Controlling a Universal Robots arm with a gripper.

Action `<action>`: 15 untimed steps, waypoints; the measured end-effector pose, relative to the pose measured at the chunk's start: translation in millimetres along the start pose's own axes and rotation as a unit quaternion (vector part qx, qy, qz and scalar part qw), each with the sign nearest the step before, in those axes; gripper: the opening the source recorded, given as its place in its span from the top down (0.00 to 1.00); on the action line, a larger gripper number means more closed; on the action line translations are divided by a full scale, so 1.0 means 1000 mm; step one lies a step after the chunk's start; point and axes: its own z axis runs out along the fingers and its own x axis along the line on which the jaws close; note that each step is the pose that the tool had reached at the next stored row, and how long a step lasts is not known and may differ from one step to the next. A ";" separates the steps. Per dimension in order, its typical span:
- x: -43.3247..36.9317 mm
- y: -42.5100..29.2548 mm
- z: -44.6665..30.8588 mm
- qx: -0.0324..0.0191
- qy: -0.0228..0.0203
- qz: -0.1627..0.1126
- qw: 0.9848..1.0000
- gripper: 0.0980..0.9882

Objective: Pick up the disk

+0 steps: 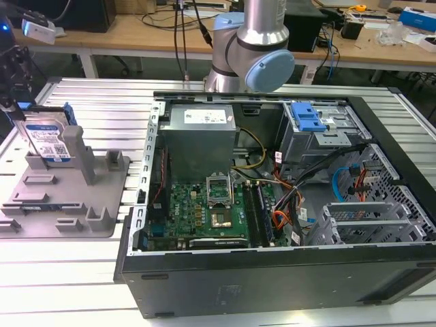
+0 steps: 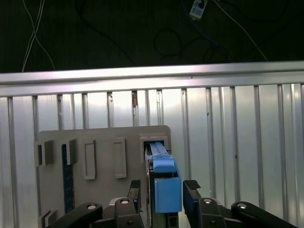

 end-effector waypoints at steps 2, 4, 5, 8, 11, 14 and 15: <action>0.0000 0.0000 0.0018 0.000 0.000 0.000 1.000 0.57; 0.0000 0.0000 0.0033 0.000 0.000 0.000 1.000 0.57; 0.0000 0.0000 0.0046 0.000 0.000 0.000 1.000 0.57; 0.0000 -0.0001 0.0075 0.000 0.000 0.000 1.000 0.57; 0.0000 -0.0001 0.0103 0.000 0.000 0.000 1.000 0.57; 0.0001 -0.0002 0.0129 0.000 0.000 0.000 1.000 0.57; 0.0001 -0.0002 0.0135 0.000 0.000 0.000 1.000 0.57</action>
